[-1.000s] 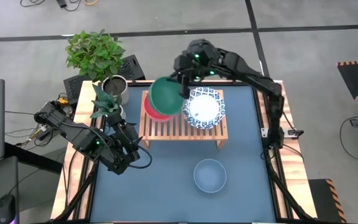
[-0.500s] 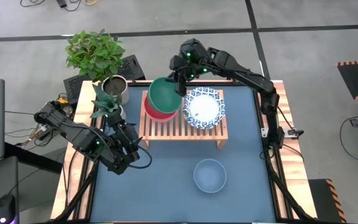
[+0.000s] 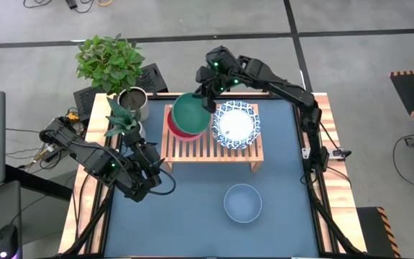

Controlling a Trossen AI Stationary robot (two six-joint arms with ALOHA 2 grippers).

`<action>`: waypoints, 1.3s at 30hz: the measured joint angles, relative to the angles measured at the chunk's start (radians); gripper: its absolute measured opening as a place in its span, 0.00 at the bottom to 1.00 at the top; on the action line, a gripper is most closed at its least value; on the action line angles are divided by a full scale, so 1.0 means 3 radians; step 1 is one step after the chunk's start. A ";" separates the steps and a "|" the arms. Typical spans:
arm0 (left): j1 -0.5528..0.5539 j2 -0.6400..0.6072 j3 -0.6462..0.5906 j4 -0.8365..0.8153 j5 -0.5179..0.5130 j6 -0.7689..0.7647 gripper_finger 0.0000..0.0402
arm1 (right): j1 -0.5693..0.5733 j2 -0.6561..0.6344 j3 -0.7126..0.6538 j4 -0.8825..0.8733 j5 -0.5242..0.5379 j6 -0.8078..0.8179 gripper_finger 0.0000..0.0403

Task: Place and stack bowls onto a shelf
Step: Stack the green bowl on top of the red bowl on the shelf

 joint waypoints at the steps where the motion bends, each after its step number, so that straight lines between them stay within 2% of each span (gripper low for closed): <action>1: -0.0001 0.0000 0.0000 0.0000 0.0000 0.0000 0.62 | 0.0000 -0.0002 0.0000 -0.0003 -0.0022 0.0000 0.15; 5: -0.0001 0.0000 0.0000 0.0001 0.0000 0.0000 0.62 | 0.0000 -0.0006 0.0001 -0.0003 -0.0027 0.0003 0.21; 12: 0.0000 0.0000 0.0000 0.0006 0.0001 -0.0001 0.62 | -0.0034 -0.0006 0.0001 0.0004 -0.0028 -0.0015 0.38; 16: -0.0001 0.0000 0.0000 0.0008 0.0001 -0.0001 0.62 | -0.0016 -0.0015 0.0001 0.0171 -0.0024 -0.0139 0.44; 19: 0.0000 0.0000 0.0000 0.0006 0.0001 -0.0001 0.62 | -0.0001 -0.0071 0.0000 0.0357 -0.0038 -0.0245 0.44; 24: -0.0001 0.0000 0.0000 0.0006 0.0003 -0.0001 0.62 | 0.0009 -0.0072 0.0006 0.0603 -0.0400 -0.0328 0.42; 34: -0.0001 0.0000 0.0000 0.0002 0.0016 -0.0001 0.62 | -0.0068 0.0318 -0.0002 0.0670 -0.0373 -0.0324 0.38; 39: -0.0014 0.0000 0.0000 0.0000 0.0024 -0.0001 0.62 | -0.0084 0.0375 -0.0003 0.0624 -0.0377 -0.0290 0.38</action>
